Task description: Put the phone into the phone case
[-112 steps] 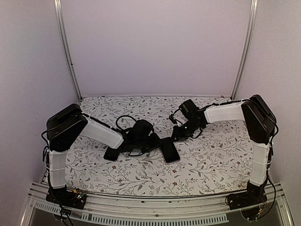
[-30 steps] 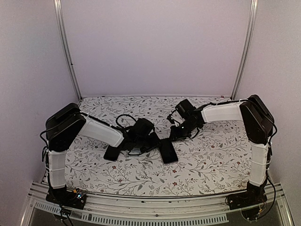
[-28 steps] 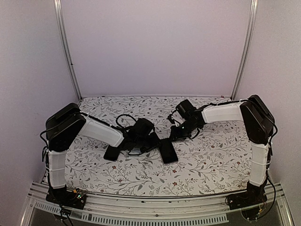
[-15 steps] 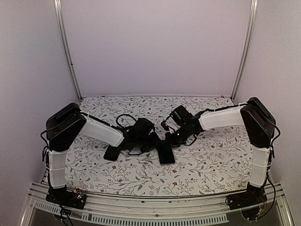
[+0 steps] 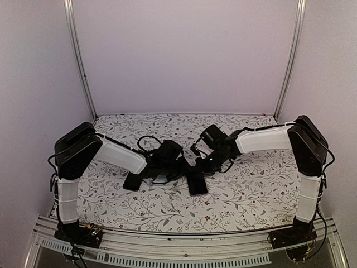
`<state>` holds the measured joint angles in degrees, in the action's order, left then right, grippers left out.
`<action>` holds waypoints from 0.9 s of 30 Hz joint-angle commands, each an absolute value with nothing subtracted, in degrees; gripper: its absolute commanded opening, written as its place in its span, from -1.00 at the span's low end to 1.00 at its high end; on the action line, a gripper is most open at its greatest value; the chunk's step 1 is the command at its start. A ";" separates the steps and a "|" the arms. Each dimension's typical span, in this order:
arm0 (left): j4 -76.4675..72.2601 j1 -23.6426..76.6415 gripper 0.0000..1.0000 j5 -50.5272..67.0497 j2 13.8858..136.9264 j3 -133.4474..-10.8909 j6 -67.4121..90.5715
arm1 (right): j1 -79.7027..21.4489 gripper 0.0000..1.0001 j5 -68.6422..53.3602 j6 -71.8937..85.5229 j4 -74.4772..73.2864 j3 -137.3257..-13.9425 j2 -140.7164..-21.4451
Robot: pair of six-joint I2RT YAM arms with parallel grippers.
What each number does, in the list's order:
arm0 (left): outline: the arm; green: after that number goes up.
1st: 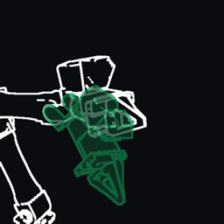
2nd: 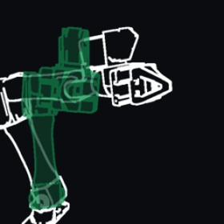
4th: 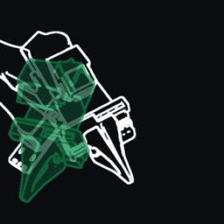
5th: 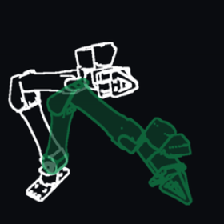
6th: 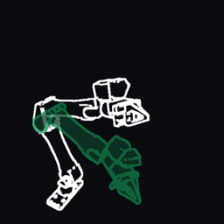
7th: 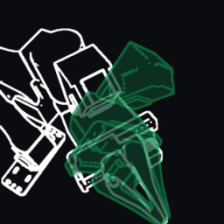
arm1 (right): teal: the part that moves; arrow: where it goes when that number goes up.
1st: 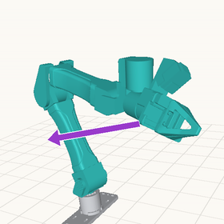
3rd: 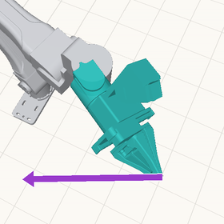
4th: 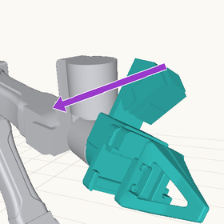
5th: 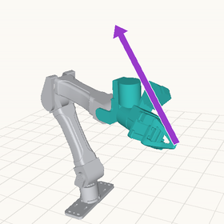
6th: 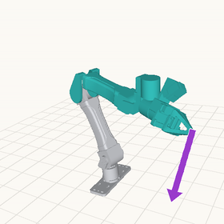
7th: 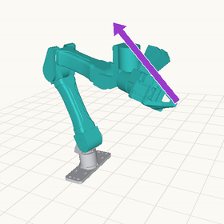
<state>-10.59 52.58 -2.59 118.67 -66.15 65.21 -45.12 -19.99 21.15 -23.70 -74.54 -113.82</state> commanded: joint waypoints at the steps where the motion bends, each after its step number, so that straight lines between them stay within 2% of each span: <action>1: -8.32 52.36 -0.31 -2.64 116.48 -64.10 65.32 | -43.75 -0.80 -14.99 19.26 -29.53 -76.59 -109.37; 4: -8.71 52.83 -0.31 -3.47 114.30 -63.55 64.35 | -41.79 -0.67 -14.59 19.08 -29.38 -75.22 -107.74; 7: -8.64 53.26 -0.28 -4.39 114.51 -63.68 63.51 | -39.74 0.00 -14.72 18.58 -28.17 -74.21 -107.95; 9: -8.62 53.10 -0.22 -2.76 116.09 -64.50 63.97 | -38.42 0.25 -16.77 18.59 -26.81 -74.01 -108.34; 11: -7.50 53.02 -0.20 -1.69 117.56 -66.03 63.91 | -37.35 0.41 -19.53 18.40 -25.68 -74.07 -108.95; 27: -5.47 51.91 -0.38 0.91 123.01 -69.51 64.90 | -34.41 0.66 -41.21 20.54 -14.27 -65.45 -115.40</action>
<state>-8.32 52.53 -0.86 121.03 -70.26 64.58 -34.59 -34.28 19.09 -18.22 -69.17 -113.38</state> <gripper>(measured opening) 0.320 0.827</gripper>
